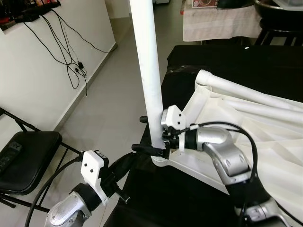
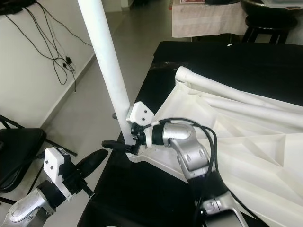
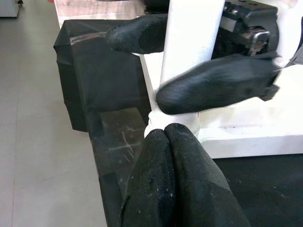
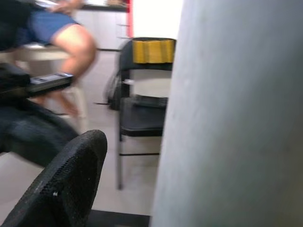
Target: Building children table
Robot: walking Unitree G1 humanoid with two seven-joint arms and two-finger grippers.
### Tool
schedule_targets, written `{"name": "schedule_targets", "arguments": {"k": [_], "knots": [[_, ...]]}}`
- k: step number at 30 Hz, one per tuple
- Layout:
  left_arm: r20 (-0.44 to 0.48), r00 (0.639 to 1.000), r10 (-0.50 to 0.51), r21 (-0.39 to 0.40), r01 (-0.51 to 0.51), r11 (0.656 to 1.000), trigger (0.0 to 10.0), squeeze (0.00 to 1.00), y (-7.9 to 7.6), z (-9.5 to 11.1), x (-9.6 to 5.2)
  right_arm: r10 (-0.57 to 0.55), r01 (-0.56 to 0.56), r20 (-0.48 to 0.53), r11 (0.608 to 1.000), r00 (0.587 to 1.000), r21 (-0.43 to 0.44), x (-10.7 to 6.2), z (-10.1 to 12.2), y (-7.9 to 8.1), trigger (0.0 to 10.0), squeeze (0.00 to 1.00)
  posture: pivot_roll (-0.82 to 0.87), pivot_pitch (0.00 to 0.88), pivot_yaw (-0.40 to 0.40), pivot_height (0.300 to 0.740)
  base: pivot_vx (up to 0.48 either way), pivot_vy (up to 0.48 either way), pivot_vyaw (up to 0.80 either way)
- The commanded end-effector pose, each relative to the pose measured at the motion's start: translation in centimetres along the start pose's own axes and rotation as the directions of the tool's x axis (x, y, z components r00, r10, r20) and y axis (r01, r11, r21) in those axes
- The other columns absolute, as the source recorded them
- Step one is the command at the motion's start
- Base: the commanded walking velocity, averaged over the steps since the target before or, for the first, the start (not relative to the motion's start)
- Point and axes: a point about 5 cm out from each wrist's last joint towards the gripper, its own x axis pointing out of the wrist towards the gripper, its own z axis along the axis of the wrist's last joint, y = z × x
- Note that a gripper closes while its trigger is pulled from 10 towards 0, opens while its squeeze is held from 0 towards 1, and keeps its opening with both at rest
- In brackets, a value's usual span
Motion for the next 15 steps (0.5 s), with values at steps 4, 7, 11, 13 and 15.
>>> {"name": "schedule_targets", "arguments": {"k": [4, 7, 11, 13, 15], "knots": [[-0.024, 1.000, 0.016, -0.001, -0.016, 1.000, 10.0, 0.00, 0.1, -0.5, -0.3, 0.100, -0.100, 0.021, 0.995, 0.995, 0.023, 1.1, 0.1, 0.6, 10.0, 0.00, -0.04, 0.105, 0.089, 0.740, 0.000, 0.000, 0.00], [-0.024, 1.000, 0.017, 0.000, -0.017, 1.000, 10.0, 0.00, 0.0, -0.5, -0.4, 0.191, -0.194, 0.061, 0.979, 0.980, 0.054, 1.2, 0.7, 0.0, 10.0, 0.00, -0.03, 0.109, 0.090, 0.740, 0.000, 0.000, 0.00], [-0.024, 1.000, 0.017, 0.000, -0.017, 1.000, 10.0, 0.00, -0.1, -0.5, -0.4, 0.220, -0.224, 0.072, 0.973, 0.973, 0.061, 1.2, 0.9, -0.1, 4.4, 0.00, -0.04, 0.109, 0.089, 0.740, 0.000, 0.000, 0.00], [-0.024, 1.000, 0.014, -0.002, -0.014, 1.000, 10.0, 0.00, -0.2, -0.5, -0.3, 0.254, -0.260, 0.090, 0.963, 0.963, 0.067, 1.1, 0.9, -0.4, 0.0, 0.00, -0.04, 0.107, 0.087, 0.740, 0.000, 0.000, 0.00], [-0.024, 1.000, 0.014, -0.002, -0.014, 1.000, 10.0, 0.00, -0.2, -0.5, -0.3, 0.259, -0.266, 0.097, 0.962, 0.961, 0.068, 1.0, 0.9, -0.4, 0.0, 0.00, -0.04, 0.106, 0.089, 0.740, 0.000, 0.000, 0.00]]}}
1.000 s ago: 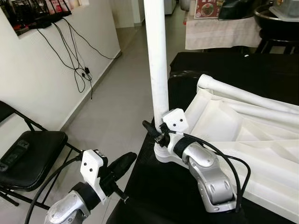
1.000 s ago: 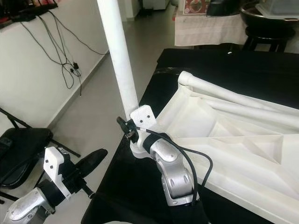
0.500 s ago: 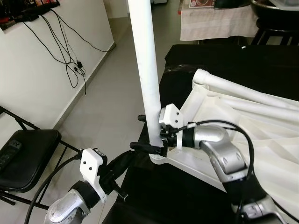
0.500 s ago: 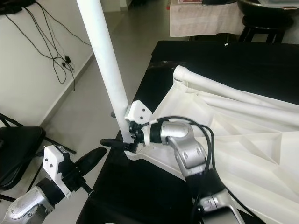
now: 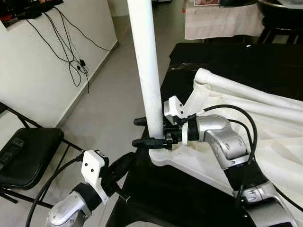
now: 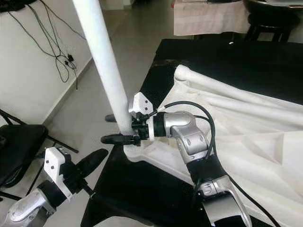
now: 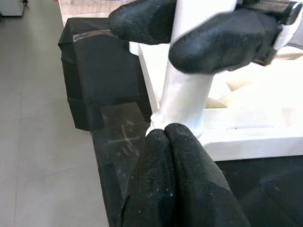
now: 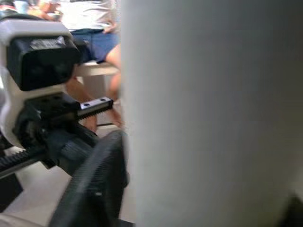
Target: Building children table
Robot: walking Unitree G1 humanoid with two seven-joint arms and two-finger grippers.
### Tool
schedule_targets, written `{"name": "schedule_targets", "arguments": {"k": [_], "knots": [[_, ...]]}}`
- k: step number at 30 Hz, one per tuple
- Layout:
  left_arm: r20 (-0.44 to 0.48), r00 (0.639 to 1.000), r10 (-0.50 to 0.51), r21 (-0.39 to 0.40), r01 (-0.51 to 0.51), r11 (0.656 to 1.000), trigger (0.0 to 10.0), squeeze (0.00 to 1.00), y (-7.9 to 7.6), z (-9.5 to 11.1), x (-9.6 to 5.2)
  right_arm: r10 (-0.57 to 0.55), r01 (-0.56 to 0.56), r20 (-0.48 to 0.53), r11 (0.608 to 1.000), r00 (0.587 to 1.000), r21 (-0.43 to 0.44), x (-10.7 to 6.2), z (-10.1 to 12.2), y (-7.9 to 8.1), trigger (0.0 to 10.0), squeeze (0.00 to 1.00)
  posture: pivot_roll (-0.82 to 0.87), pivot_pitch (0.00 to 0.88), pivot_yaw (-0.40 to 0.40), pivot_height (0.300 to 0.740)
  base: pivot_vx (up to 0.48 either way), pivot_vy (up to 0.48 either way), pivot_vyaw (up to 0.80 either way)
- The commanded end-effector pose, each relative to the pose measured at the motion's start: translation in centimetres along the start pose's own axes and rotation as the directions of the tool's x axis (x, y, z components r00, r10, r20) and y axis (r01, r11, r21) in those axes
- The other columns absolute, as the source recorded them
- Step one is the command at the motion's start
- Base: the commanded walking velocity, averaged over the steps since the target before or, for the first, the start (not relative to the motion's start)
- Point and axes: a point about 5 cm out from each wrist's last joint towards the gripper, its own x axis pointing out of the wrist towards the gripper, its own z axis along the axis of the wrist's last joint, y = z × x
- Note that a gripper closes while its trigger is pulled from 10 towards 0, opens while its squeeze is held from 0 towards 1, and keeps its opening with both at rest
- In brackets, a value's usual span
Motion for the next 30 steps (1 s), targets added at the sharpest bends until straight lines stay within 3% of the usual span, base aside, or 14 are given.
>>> {"name": "schedule_targets", "arguments": {"k": [1, 8, 11, 12, 13, 14, 15, 16, 17, 21, 23, 27, 28, 30], "knots": [[-0.014, 1.000, 0.007, 0.004, -0.007, 1.000, 10.0, 0.00, -0.1, -0.2, -0.2, 0.076, -0.076, 0.025, 0.997, 0.997, 0.004, 0.9, -0.1, 0.6, 0.0, 0.00, -0.04, 0.104, 0.089, 0.740, 0.000, 0.000, 0.00], [-0.013, 1.000, 0.005, 0.004, -0.005, 1.000, 10.0, 0.00, -0.1, -0.2, -0.1, 0.040, -0.040, 0.025, 0.999, 0.999, 0.004, 0.5, -0.4, 0.7, 0.0, 0.00, -0.04, 0.102, 0.086, 0.740, 0.000, 0.000, 0.00], [-0.013, 1.000, 0.007, 0.003, -0.007, 1.000, 10.0, 0.00, -0.1, -0.2, -0.3, -0.169, 0.169, -0.014, 0.985, 0.985, -0.023, -0.1, -1.4, 0.7, 0.0, 0.00, -0.03, 0.098, 0.076, 0.740, 0.000, 0.000, 0.00], [-0.014, 1.000, 0.009, 0.005, -0.009, 1.000, 10.0, 0.00, -0.1, -0.3, -0.3, -0.387, 0.388, -0.038, 0.922, 0.921, 0.001, 0.0, -2.3, 0.5, 0.0, 0.00, -0.03, 0.092, 0.065, 0.740, 0.000, 0.000, 0.00], [-0.016, 1.000, 0.010, 0.006, -0.009, 1.000, 10.0, 0.00, -0.1, -0.3, -0.4, -0.527, 0.529, -0.062, 0.848, 0.847, 0.017, -0.1, -2.9, 0.3, 0.0, 0.00, -0.03, 0.092, 0.065, 0.740, 0.000, 0.000, 0.00], [-0.016, 1.000, 0.010, 0.006, -0.009, 1.000, 10.0, 0.00, -0.1, -0.3, -0.4, -0.527, 0.529, -0.062, 0.848, 0.847, 0.017, -0.1, -2.9, 0.3, 0.0, 0.00, -0.03, 0.092, 0.065, 0.740, 0.000, 0.000, 0.00], [-0.016, 1.000, 0.011, 0.007, -0.011, 1.000, 10.0, 0.00, 0.0, -0.3, -0.4, -0.719, 0.724, -0.122, 0.689, 0.685, 0.004, -0.4, -4.0, 0.6, 0.0, 0.00, -0.03, 0.096, 0.065, 0.740, 0.000, 0.000, 0.00], [-0.017, 1.000, 0.011, 0.008, -0.011, 1.000, 10.0, 0.00, 0.0, -0.2, -0.5, -0.778, 0.789, -0.154, 0.614, 0.609, 0.016, -0.3, -4.9, 2.0, 0.0, 0.00, -0.03, 0.097, 0.065, 0.740, 0.000, 0.000, 0.00], [-0.017, 1.000, 0.012, 0.008, -0.011, 1.000, 10.0, 0.00, 0.0, -0.2, -0.5, -0.793, 0.806, -0.168, 0.591, 0.586, 0.026, -0.1, -5.3, 3.0, 0.0, 0.00, -0.03, 0.097, 0.065, 0.740, 0.000, 0.000, 0.00], [-0.017, 1.000, 0.012, 0.009, -0.012, 1.000, 10.0, 0.00, 0.0, -0.2, -0.5, -0.784, 0.799, -0.170, 0.599, 0.598, 0.046, 0.2, -5.5, 3.9, 0.0, 0.00, -0.03, 0.097, 0.065, 0.740, 0.000, 0.000, 0.00], [-0.019, 1.000, 0.013, 0.008, -0.012, 1.000, 10.0, 0.00, 0.0, -0.3, -0.5, -0.757, 0.771, -0.170, 0.636, 0.631, 0.033, 0.9, -5.5, 4.1, 0.0, 0.00, -0.04, 0.087, 0.069, 0.740, 0.000, 0.000, 0.00], [-0.020, 1.000, 0.010, 0.007, -0.010, 1.000, 10.0, 0.00, 0.0, -0.4, -0.3, -0.766, 0.780, -0.168, 0.625, 0.621, 0.031, 0.8, -5.3, 3.8, 0.0, 0.00, -0.03, 0.088, 0.055, 0.740, 0.000, 0.000, 0.00], [-0.014, 1.000, 0.016, 0.008, -0.016, 1.000, 10.0, 0.00, 0.0, -0.4, -0.3, -0.771, 0.785, -0.171, 0.618, 0.614, 0.032, 0.7, -5.3, 3.6, 10.0, 0.00, -0.04, 0.086, 0.049, 0.740, 0.000, 0.000, 0.00], [-0.006, 1.000, 0.026, 0.008, -0.026, 1.000, 10.0, 0.00, 0.0, -0.4, -0.2, -0.761, 0.774, -0.155, 0.630, 0.630, 0.055, 0.9, -5.0, 3.7, 10.0, 0.00, -0.04, 0.087, 0.048, 0.740, 0.000, 0.000, 0.00]]}}
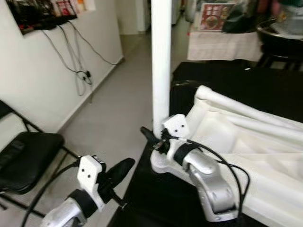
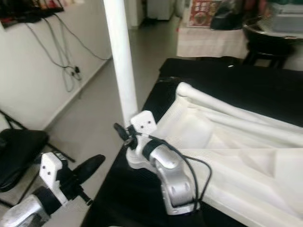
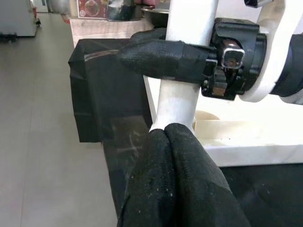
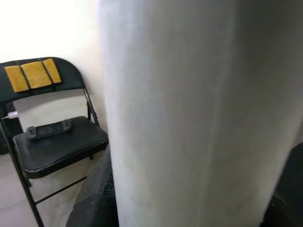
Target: Building children table
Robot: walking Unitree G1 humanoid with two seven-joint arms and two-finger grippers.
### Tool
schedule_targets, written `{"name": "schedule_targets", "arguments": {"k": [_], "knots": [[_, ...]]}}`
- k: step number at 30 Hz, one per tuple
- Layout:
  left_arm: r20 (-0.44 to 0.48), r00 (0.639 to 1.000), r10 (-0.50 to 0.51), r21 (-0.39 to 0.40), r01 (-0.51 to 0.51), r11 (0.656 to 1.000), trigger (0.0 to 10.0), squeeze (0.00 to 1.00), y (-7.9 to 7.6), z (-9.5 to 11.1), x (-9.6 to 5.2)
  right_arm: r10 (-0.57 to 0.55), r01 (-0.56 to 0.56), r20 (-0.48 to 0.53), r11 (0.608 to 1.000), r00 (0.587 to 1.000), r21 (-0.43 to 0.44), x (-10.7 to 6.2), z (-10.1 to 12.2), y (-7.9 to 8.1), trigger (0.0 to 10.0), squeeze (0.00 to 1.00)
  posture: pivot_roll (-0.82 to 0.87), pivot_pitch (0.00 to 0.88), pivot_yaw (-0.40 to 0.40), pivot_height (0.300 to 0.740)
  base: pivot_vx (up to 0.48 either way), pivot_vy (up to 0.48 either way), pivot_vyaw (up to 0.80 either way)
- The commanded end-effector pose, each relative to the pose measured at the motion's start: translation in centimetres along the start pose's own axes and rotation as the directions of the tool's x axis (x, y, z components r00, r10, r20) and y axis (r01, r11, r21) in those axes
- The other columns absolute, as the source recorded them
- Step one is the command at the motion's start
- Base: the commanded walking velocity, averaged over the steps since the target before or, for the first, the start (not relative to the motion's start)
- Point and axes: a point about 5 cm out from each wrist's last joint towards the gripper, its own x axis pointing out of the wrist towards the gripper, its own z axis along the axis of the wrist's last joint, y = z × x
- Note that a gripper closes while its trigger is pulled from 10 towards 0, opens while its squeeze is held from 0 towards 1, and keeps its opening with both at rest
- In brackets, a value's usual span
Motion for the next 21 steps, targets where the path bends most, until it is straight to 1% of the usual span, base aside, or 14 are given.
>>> {"name": "schedule_targets", "arguments": {"k": [1, 2, 5, 8, 9, 10, 11, 12, 14, 15, 18, 19, 20, 21], "knots": [[-0.010, 1.000, 0.014, 0.007, -0.014, 1.000, 10.0, 0.00, 0.1, -0.3, 0.0, 0.001, 0.001, -0.103, 1.000, 0.995, 0.015, -0.1, -1.9, 0.1, 10.0, 0.00, -0.04, 0.087, 0.048, 0.740, 0.000, 0.000, 0.00], [-0.009, 1.000, 0.016, 0.008, -0.016, 1.000, 10.0, 0.00, 0.1, -0.3, 0.0, 0.028, -0.025, -0.099, 0.999, 0.995, 0.027, 0.0, -1.7, 0.2, 10.0, 1.00, -0.03, 0.086, 0.046, 0.740, 0.000, 0.000, 0.00], [-0.008, 1.000, 0.017, 0.008, -0.016, 1.000, 10.0, 0.00, 0.1, -0.3, 0.0, 0.118, -0.116, -0.070, 0.992, 0.991, 0.041, 0.2, -1.1, 0.4, 10.0, 1.00, -0.03, 0.085, 0.046, 0.740, 0.000, 0.000, 0.00], [-0.006, 1.000, 0.013, 0.007, -0.013, 1.000, 10.0, 0.00, 0.0, -0.3, 0.1, 0.331, -0.330, -0.027, 0.943, 0.943, 0.038, 0.6, -0.4, -0.1, 10.0, 1.00, -0.03, 0.087, 0.051, 0.740, 0.000, 0.000, 0.00], [-0.006, 1.000, 0.013, 0.007, -0.013, 1.000, 10.0, 0.00, 0.0, -0.3, 0.1, 0.331, -0.330, -0.027, 0.943, 0.943, 0.038, 0.6, -0.4, -0.1, 10.0, 1.00, -0.03, 0.087, 0.051, 0.740, 0.000, 0.000, 0.00], [-0.006, 1.000, 0.011, 0.006, -0.011, 1.000, 10.0, 0.00, 0.0, -0.3, 0.2, 0.402, -0.402, -0.026, 0.916, 0.915, 0.017, 0.7, -0.2, -0.4, 10.0, 0.29, -0.03, 0.087, 0.051, 0.740, 0.000, 0.000, 0.00], [-0.005, 1.000, 0.011, 0.007, -0.011, 1.000, 10.0, 0.00, 0.0, -0.3, 0.2, 0.480, -0.480, -0.044, 0.877, 0.876, -0.009, 0.7, -0.1, -0.8, 10.0, 0.00, -0.02, 0.092, 0.050, 0.740, 0.000, 0.000, 0.00], [-0.005, 1.000, 0.011, 0.007, -0.011, 1.000, 10.0, 0.00, 0.0, -0.3, 0.2, 0.480, -0.480, -0.044, 0.877, 0.876, -0.009, 0.7, -0.1, -0.8, 10.0, 0.00, -0.02, 0.092, 0.050, 0.740, 0.000, 0.000, 0.00], [-0.005, 1.000, 0.010, 0.007, -0.010, 1.000, 10.0, 0.00, -0.1, -0.3, 0.2, 0.539, -0.541, -0.060, 0.840, 0.840, -0.028, 0.6, -0.1, -1.1, 10.0, 0.00, -0.02, 0.092, 0.050, 0.740, 0.000, 0.000, 0.00], [-0.004, 1.000, 0.010, 0.007, -0.010, 1.000, 10.0, 0.00, -0.2, -0.3, 0.2, 0.615, -0.619, -0.088, 0.784, 0.784, -0.041, 0.7, -0.1, -1.8, 10.0, 0.00, -0.01, 0.095, 0.046, 0.740, 0.000, 0.000, 0.00], [-0.003, 1.000, 0.011, 0.008, -0.011, 1.000, 10.0, 0.00, -0.4, -0.3, 0.2, 0.644, -0.649, -0.098, 0.760, 0.759, -0.033, 1.0, 0.1, -2.5, 10.0, 0.00, -0.01, 0.098, 0.045, 0.740, 0.000, 0.000, 0.00], [-0.003, 1.000, 0.011, 0.009, -0.011, 1.000, 10.0, 0.00, -0.5, -0.3, 0.1, 0.650, -0.654, -0.092, 0.756, 0.755, -0.023, 1.3, 0.3, -3.0, 0.8, 0.00, -0.01, 0.101, 0.043, 0.740, 0.000, 0.000, 0.00], [-0.004, 1.000, 0.011, 0.010, -0.011, 1.000, 10.0, 0.00, -0.5, -0.3, 0.1, 0.653, -0.656, -0.087, 0.755, 0.753, -0.013, 1.5, 0.4, -3.4, 0.0, 0.00, 0.00, 0.101, 0.042, 0.740, 0.000, 0.000, 0.00], [-0.004, 1.000, 0.011, 0.010, -0.011, 1.000, 10.0, 0.00, -0.5, -0.3, 0.1, 0.653, -0.656, -0.087, 0.755, 0.753, -0.013, 1.5, 0.4, -3.4, 0.0, 0.00, 0.00, 0.101, 0.042, 0.740, 0.000, 0.000, 0.00]]}}
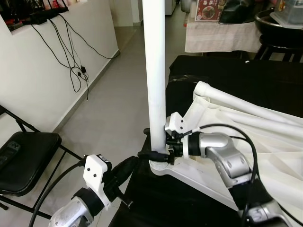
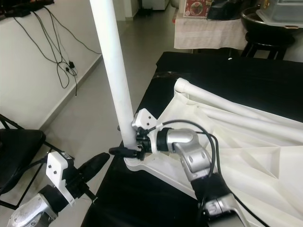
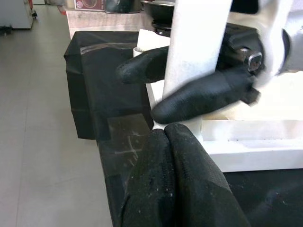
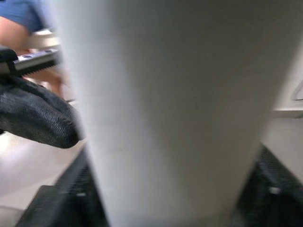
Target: Building children table
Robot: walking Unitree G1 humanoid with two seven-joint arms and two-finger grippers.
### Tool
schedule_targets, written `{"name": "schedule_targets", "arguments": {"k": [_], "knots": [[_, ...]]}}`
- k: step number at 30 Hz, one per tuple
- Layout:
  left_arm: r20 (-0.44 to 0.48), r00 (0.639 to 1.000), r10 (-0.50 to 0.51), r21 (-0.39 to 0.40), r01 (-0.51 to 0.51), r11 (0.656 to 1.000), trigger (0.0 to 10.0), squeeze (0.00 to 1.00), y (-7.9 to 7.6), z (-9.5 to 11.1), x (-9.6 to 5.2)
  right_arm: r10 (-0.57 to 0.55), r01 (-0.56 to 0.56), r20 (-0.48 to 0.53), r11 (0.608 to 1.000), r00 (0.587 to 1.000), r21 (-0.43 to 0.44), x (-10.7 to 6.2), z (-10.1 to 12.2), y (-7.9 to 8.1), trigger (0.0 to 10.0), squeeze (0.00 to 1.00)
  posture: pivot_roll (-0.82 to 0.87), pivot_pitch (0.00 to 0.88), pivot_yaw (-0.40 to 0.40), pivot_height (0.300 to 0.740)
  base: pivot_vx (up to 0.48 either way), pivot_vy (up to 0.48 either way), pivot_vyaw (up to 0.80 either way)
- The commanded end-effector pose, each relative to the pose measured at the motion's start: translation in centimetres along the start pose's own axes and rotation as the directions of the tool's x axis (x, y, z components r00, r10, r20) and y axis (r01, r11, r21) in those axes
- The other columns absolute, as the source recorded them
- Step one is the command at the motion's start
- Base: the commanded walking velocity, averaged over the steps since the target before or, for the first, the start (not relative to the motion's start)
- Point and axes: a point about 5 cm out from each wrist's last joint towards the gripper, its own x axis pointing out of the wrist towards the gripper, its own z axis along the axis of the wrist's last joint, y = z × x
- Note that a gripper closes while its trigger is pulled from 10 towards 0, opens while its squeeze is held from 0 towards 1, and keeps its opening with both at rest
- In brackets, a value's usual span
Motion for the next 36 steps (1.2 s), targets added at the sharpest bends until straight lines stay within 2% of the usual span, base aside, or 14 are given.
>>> {"name": "schedule_targets", "arguments": {"k": [1, 12, 15, 16, 17, 18, 19, 24, 26, 28, 32, 33, 35, 36], "knots": [[-0.006, 1.000, 0.005, 0.008, -0.005, 1.000, 10.0, 0.00, -0.3, -0.1, -0.1, 0.038, -0.038, 0.020, 0.999, 0.999, 0.012, 0.2, 0.2, -0.5, 0.0, 0.00, 0.00, 0.102, 0.041, 0.740, 0.000, 0.000, 0.00], [-0.034, 0.999, 0.032, 0.069, -0.030, 0.997, 10.0, 0.00, -0.9, -0.1, -1.1, -0.013, 0.012, 0.016, 0.999, 1.000, 0.045, -1.6, -1.0, -1.1, 0.0, 0.00, -0.01, 0.114, 0.040, 0.740, 0.000, 0.000, 0.00], [-0.044, 0.998, 0.049, 0.071, -0.046, 0.996, 10.0, 0.00, -1.0, -0.1, -1.7, -0.134, 0.135, -0.009, 0.990, 0.991, 0.044, -2.8, -1.6, -1.0, 0.0, 0.00, -0.02, 0.122, 0.036, 0.740, 0.000, 0.000, 0.00], [-0.048, 0.997, 0.059, 0.072, -0.056, 0.996, 10.0, 0.00, -1.1, -0.1, -2.0, -0.342, 0.343, -0.028, 0.936, 0.939, 0.076, -3.1, -2.2, -1.2, 0.0, 0.00, -0.02, 0.129, 0.027, 0.740, 0.000, 0.000, 0.00], [-0.050, 0.996, 0.069, 0.075, -0.065, 0.995, 10.0, 0.00, -1.0, -0.1, -2.2, -0.589, 0.593, -0.061, 0.802, 0.806, 0.074, -3.5, -2.8, -1.4, 0.0, 0.00, -0.02, 0.129, 0.028, 0.740, 0.000, 0.000, 0.00], [-0.051, 0.996, 0.075, 0.078, -0.070, 0.994, 10.0, 0.00, -1.0, 0.0, -2.4, -0.732, 0.737, -0.084, 0.673, 0.676, 0.067, -4.0, -3.1, -1.4, 0.0, 0.00, -0.03, 0.130, 0.030, 0.740, 0.000, 0.000, 0.00], [-0.042, 0.995, 0.088, 0.078, -0.085, 0.993, 10.0, 0.00, -0.7, 0.0, -2.3, -0.810, 0.823, -0.144, 0.556, 0.568, 0.120, -3.9, -4.0, 0.3, 0.0, 0.00, -0.05, 0.140, 0.049, 0.740, 0.000, 0.000, 0.00], [-0.014, 0.995, 0.102, 0.071, -0.101, 0.992, 10.0, 0.00, -0.1, 0.1, -1.6, -0.813, 0.823, -0.130, 0.554, 0.568, 0.125, -2.4, -3.5, 2.6, 0.0, 0.00, -0.06, 0.129, 0.064, 0.740, 0.000, 0.000, 0.00], [-0.013, 0.996, 0.091, 0.076, -0.090, 0.993, 10.0, 0.00, 0.1, 0.2, -1.2, -0.813, 0.819, -0.097, 0.566, 0.574, 0.099, -1.6, -2.9, 2.4, 0.0, 0.00, -0.05, 0.112, 0.061, 0.740, 0.000, 0.000, 0.00], [-0.020, 0.997, 0.077, 0.079, -0.076, 0.994, 10.0, 0.00, 0.2, 0.1, -1.1, -0.786, 0.789, -0.071, 0.610, 0.615, 0.075, -0.4, -2.5, 1.7, 0.0, 0.00, -0.04, 0.113, 0.049, 0.740, 0.000, 0.000, 0.00], [-0.016, 0.996, 0.093, 0.077, -0.091, 0.993, 10.0, 0.00, 0.2, 0.1, -1.2, -0.777, 0.781, -0.081, 0.620, 0.624, 0.073, 0.2, -2.4, 1.8, 0.0, 0.00, -0.03, 0.113, 0.044, 0.740, 0.000, 0.000, 0.00], [-0.011, 0.994, 0.105, 0.075, -0.104, 0.992, 10.0, 0.00, 0.3, 0.1, -1.2, -0.772, 0.776, -0.078, 0.626, 0.631, 0.083, 0.4, -2.3, 2.0, 10.0, 0.00, -0.03, 0.112, 0.044, 0.740, 0.000, 0.000, 0.00], [-0.007, 0.994, 0.113, 0.074, -0.112, 0.991, 10.0, 0.00, 0.3, 0.2, -1.2, -0.770, 0.773, -0.075, 0.628, 0.634, 0.091, 0.6, -2.2, 2.1, 10.0, 0.00, -0.04, 0.112, 0.042, 0.740, 0.000, 0.000, 0.00], [-0.004, 0.993, 0.120, 0.077, -0.119, 0.990, 10.0, 0.00, 0.5, 0.2, -1.2, -0.738, 0.737, -0.047, 0.667, 0.674, 0.108, 0.8, -1.7, 2.6, 10.0, 1.00, -0.04, 0.113, 0.044, 0.740, 0.000, 0.000, 0.00]]}}
